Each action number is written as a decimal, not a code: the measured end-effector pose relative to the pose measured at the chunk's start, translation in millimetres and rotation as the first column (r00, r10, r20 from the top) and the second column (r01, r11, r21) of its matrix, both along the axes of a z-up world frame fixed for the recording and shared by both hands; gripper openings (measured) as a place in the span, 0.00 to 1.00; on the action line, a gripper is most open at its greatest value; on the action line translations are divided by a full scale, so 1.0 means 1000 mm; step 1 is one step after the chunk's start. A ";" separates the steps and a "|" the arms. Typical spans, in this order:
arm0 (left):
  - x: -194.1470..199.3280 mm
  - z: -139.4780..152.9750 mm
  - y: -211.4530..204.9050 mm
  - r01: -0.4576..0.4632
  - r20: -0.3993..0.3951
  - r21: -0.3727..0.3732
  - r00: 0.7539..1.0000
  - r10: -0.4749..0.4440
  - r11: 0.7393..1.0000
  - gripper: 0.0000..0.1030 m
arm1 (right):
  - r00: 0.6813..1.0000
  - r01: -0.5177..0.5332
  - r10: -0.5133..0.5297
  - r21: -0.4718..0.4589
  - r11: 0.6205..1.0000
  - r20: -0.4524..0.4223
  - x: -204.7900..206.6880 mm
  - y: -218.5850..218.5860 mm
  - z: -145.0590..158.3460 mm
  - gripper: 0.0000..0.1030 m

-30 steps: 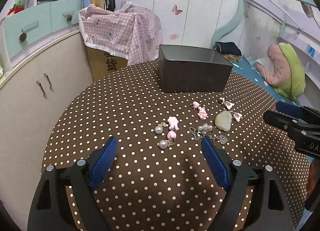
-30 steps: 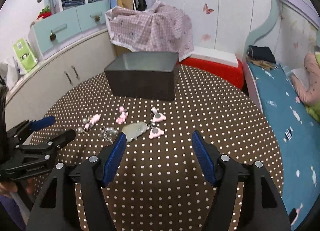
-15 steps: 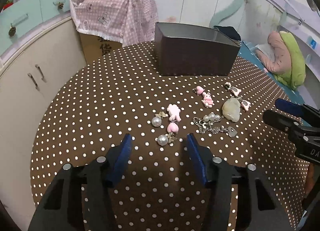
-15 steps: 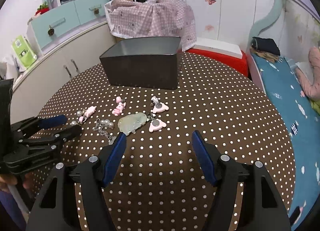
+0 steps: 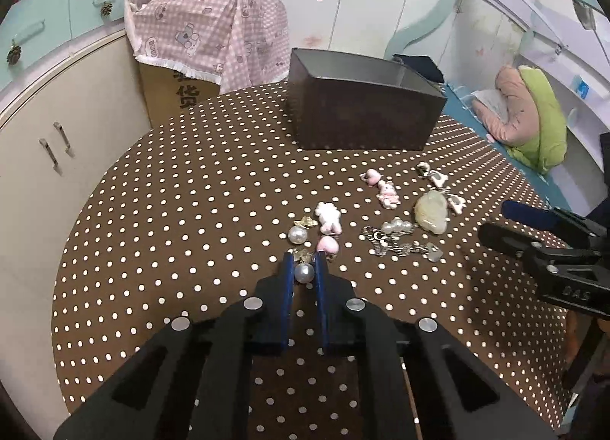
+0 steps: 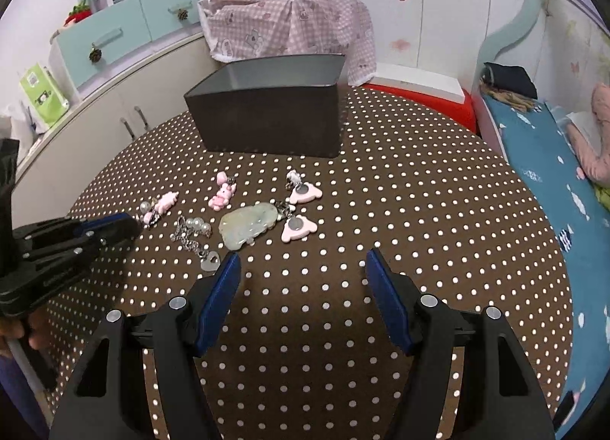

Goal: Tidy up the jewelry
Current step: 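Grasp the pearl charm with the left gripper, then grasp the white cat charm with the right gripper while the left gripper holds the pearl charm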

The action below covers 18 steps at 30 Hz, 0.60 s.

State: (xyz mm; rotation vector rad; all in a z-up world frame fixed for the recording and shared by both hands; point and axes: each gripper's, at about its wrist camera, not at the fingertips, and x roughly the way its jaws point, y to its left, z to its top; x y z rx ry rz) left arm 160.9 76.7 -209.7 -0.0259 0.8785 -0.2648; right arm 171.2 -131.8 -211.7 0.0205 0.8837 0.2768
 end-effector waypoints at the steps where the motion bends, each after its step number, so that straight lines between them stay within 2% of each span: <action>1: -0.001 0.000 0.001 -0.001 -0.001 -0.012 1.000 0.001 1.000 0.09 | 1.000 -0.002 0.002 -0.001 1.000 -0.003 0.000 0.000 0.000 0.64; 8: -0.018 0.018 0.009 -0.001 0.054 -0.055 0.999 0.004 0.998 0.09 | 1.000 -0.003 0.003 -0.007 1.000 0.000 0.001 0.002 0.001 0.64; 12: -0.022 0.029 0.024 -0.014 0.069 -0.095 0.997 0.021 0.995 0.09 | 1.000 -0.004 0.004 -0.009 1.000 -0.002 0.001 0.002 0.001 0.64; 18: -0.026 0.037 0.035 -0.035 0.082 -0.112 0.996 0.044 0.993 0.09 | 1.000 -0.006 0.006 -0.006 1.000 0.010 0.001 0.002 0.002 0.64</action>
